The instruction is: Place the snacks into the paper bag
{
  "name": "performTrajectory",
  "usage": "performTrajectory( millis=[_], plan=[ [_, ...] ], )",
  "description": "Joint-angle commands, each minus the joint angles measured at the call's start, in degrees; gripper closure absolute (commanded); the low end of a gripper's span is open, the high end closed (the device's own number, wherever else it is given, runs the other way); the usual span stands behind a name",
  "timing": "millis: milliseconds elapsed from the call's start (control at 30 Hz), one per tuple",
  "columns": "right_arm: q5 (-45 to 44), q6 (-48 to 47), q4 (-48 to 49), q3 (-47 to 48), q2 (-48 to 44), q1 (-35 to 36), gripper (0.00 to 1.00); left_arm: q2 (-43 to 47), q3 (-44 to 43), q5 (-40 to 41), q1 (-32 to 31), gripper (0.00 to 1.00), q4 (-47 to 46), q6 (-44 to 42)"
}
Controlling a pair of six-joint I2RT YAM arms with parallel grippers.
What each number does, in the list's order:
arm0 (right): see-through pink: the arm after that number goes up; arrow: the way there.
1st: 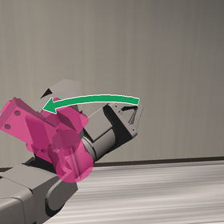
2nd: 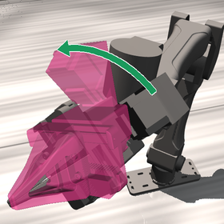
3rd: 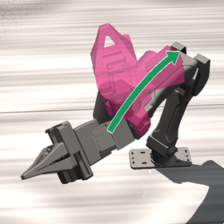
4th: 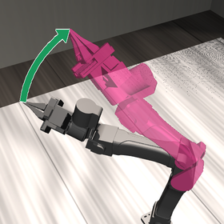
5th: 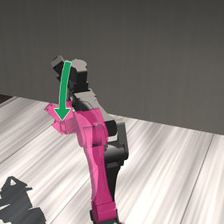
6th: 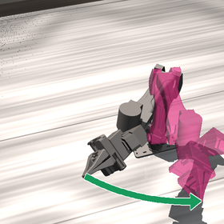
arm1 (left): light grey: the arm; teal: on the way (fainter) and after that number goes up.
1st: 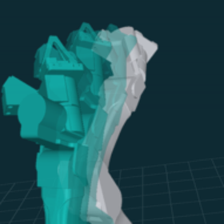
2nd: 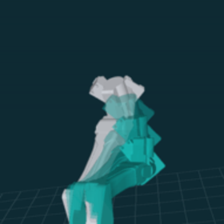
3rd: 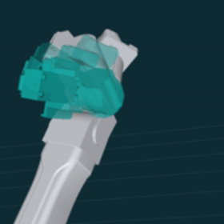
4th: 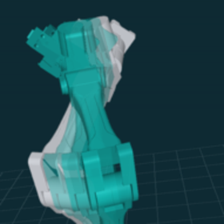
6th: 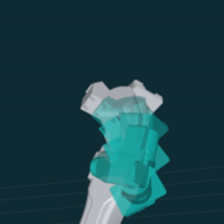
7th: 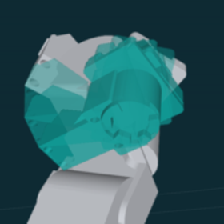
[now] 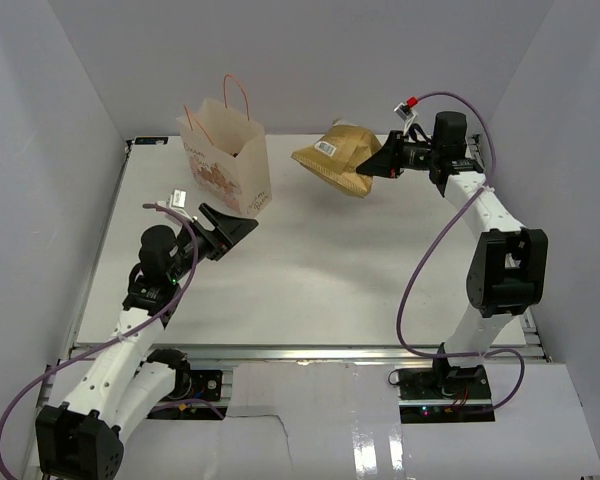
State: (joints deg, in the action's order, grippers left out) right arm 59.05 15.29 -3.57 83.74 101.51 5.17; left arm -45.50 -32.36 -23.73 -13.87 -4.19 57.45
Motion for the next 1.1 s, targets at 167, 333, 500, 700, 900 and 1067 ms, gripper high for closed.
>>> performTrajectory(
  millis=[167,333,500,700,900,1067],
  plan=[
    [6.36,-2.28,7.29,6.41,-6.50,2.74,0.92,-0.82,-1.83,-0.88,-0.46,0.02,-1.79,-1.03],
    [-3.57,-19.67,-8.02,17.40,-6.42,7.82,0.92,-0.03,-1.04,-0.45,-0.46,0.02,-1.79,-1.20],
    [-16.22,-28.02,-11.10,24.44,-5.19,14.23,0.92,0.84,-1.74,0.17,-0.46,0.02,0.05,-2.34],
    [-34.15,-37.52,-8.74,33.76,-2.03,23.64,0.92,3.21,-1.22,1.84,-0.46,0.02,2.86,-3.05],
    [-47.43,-47.70,0.82,36.05,1.31,31.64,0.92,7.52,-0.42,3.77,-0.46,0.02,6.81,-3.92],
    [-59.12,-55.62,11.73,35.96,4.83,36.40,0.92,10.07,0.28,4.91,-0.46,0.02,8.49,-4.01]
  ],
)
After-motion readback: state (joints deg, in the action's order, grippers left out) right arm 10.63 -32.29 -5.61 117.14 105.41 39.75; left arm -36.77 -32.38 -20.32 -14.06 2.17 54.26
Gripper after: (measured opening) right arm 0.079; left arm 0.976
